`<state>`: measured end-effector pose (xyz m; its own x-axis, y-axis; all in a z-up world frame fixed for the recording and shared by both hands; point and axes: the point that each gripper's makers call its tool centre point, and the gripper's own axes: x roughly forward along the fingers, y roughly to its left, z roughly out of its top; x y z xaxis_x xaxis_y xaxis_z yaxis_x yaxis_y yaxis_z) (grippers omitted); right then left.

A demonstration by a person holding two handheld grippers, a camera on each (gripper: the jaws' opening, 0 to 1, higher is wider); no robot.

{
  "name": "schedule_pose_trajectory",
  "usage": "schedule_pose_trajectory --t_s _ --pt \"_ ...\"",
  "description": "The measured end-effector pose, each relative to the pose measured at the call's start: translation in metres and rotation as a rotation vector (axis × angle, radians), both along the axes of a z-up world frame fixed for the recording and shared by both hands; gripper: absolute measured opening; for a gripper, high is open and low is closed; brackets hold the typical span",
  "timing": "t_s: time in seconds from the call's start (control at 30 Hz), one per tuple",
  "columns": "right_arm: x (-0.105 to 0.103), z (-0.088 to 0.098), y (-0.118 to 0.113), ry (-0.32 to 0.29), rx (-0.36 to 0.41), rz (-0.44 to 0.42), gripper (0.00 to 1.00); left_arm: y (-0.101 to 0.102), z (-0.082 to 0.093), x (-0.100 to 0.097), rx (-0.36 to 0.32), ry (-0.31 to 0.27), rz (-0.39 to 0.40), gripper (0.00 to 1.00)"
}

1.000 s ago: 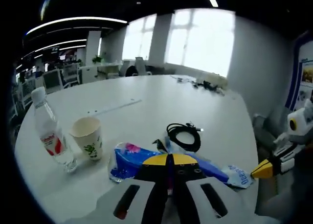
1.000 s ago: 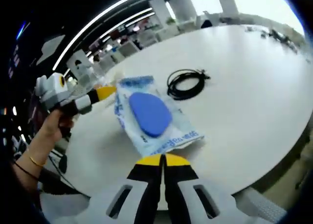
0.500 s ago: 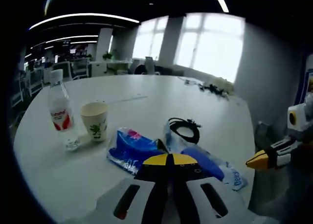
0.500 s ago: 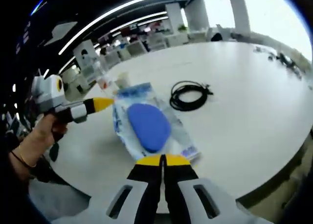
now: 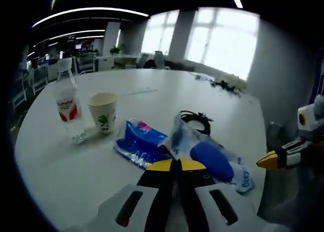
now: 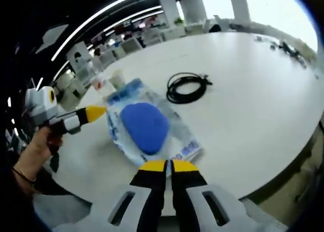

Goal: Arrange the tabletop items into an orderly group along one side of the table until the central work area is clear of visible clutter.

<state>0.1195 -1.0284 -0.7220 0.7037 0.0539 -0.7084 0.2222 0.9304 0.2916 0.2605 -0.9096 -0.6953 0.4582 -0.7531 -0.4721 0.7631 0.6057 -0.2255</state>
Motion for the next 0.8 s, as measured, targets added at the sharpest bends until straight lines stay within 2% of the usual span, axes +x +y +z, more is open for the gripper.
schedule_pose_trajectory --t_s 0.23,0.3,0.4,0.5,0.8 --pt "-0.004 -0.004 0.000 0.030 0.025 -0.030 0.22 0.007 -0.005 0.000 0.041 -0.004 -0.008 0.16" --pt "-0.005 -0.007 0.000 0.047 0.044 -0.041 0.27 0.009 -0.006 0.002 0.048 -0.005 0.001 0.27" --pt "-0.007 -0.012 0.001 0.064 0.052 -0.047 0.30 0.011 -0.002 0.006 0.033 -0.007 -0.003 0.33" --pt "-0.010 -0.018 0.007 0.094 0.103 -0.060 0.32 0.008 0.003 0.013 0.030 -0.035 -0.023 0.40" --pt "-0.011 -0.029 0.022 0.123 0.160 -0.052 0.31 -0.006 0.003 0.024 0.042 -0.074 -0.090 0.43"
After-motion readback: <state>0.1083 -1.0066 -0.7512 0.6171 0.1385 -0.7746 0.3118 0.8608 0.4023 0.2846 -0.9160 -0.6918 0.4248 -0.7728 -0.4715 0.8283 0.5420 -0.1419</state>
